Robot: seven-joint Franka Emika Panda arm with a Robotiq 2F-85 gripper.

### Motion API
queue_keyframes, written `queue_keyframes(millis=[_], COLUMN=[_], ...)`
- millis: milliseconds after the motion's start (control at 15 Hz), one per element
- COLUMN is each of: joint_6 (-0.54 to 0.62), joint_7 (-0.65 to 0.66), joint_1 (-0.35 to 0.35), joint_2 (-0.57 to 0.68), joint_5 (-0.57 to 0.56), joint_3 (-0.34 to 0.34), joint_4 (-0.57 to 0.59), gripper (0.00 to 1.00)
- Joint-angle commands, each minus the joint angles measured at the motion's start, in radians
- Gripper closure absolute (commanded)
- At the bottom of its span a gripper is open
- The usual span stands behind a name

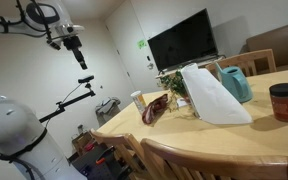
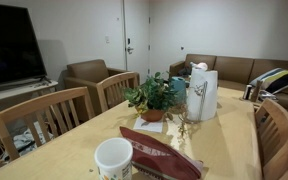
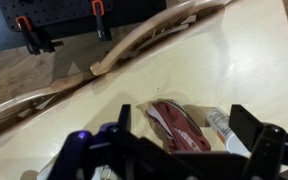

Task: Place the towel over the white container on the left

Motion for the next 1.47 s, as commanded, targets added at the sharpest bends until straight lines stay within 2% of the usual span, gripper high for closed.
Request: queue_keyframes(millis=[0,133,200,467,867,1000,1200,1267,1400], joint_6=[-0.003,-0.003,-0.037,-0.013,0.019,-0.002,-0.025,-0.026,-0.019], joint_7=[-0.001,-0.001,0.015,-0.025,-0.114,-0.072,0.022,0.025,-0.074], joint_1=[-0.004,-0.004,-0.012,-0.012,-0.006,-0.02,-0.032,-0.023,0.012], joint_2=[0.0,0.0,0.039,0.12,0.286,0.348,0.444,0.468,0.504], joint_5=[0.001,0.001,0.024,0.019,-0.012,-0.052,-0.176,-0.207,-0.264], joint_3=[0.002,0.002,-0.011,-0.022,-0.031,-0.02,0.004,0.003,-0.003], joint_4=[0.003,0.003,0.033,0.128,0.381,0.457,0.538,0.553,0.564], gripper=[0.0,0.0,0.0,0.0,0.0,0.0,0.0,0.0,0.0])
